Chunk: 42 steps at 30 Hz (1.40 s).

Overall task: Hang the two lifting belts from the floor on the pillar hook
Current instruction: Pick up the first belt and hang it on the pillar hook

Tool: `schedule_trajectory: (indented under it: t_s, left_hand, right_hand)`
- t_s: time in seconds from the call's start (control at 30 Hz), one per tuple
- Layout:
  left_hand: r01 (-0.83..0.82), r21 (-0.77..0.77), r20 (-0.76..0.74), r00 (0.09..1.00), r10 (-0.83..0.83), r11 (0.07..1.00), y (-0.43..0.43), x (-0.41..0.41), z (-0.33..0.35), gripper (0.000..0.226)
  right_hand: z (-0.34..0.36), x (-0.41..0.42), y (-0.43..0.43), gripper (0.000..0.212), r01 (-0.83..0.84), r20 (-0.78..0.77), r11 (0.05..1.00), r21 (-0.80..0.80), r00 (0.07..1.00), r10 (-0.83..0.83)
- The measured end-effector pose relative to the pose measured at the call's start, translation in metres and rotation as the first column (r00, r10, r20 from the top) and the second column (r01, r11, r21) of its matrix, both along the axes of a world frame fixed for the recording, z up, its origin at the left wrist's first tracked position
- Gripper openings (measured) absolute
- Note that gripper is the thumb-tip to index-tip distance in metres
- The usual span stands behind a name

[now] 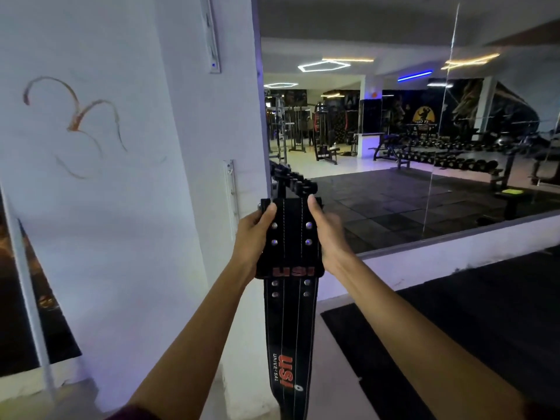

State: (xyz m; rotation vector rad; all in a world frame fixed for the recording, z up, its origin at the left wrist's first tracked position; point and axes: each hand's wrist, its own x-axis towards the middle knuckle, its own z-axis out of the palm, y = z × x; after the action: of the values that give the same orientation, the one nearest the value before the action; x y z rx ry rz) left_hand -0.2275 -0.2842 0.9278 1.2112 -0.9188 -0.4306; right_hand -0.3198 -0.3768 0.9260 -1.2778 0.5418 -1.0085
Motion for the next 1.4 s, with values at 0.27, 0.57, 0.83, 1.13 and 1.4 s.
schedule_trajectory:
  t_s: [0.27, 0.57, 0.83, 1.13, 1.4]
  left_hand:
    - [-0.06, 0.03, -0.328, 0.942, 0.066, 0.998, 0.01, 0.003, 0.011, 0.025]
    - [0.129, 0.16, -0.321, 0.944, -0.072, 0.979, 0.004, 0.017, 0.014, 0.021]
    - [-0.012, -0.008, 0.067, 0.998, 0.013, 1.0, -0.008, 0.009, -0.001, 0.027]
    - [-0.522, -0.103, 0.025, 0.849, 0.527, 0.847, -0.046, 0.007, -0.013, 0.046]
    - [-0.535, -0.198, 0.098, 0.823, 0.56, 0.821, -0.067, 0.024, 0.02, 0.045]
  right_hand:
    - [0.002, 0.005, 0.001, 0.016, -0.285, 0.177, 0.955, -0.085, 0.939, 0.296]
    - [-0.003, 0.007, -0.005, 0.025, -0.088, 0.166, 0.991, -0.103, 0.981, 0.105]
    - [-0.001, 0.006, -0.013, 0.026, -0.016, 0.131, 0.999, -0.034, 0.991, 0.02]
    - [0.006, 0.012, -0.019, 0.033, -0.151, -0.121, 0.979, 0.134, 0.978, 0.168]
    - [0.016, 0.036, -0.044, 0.024, 0.074, 0.014, 0.917, -0.392, 0.997, -0.074]
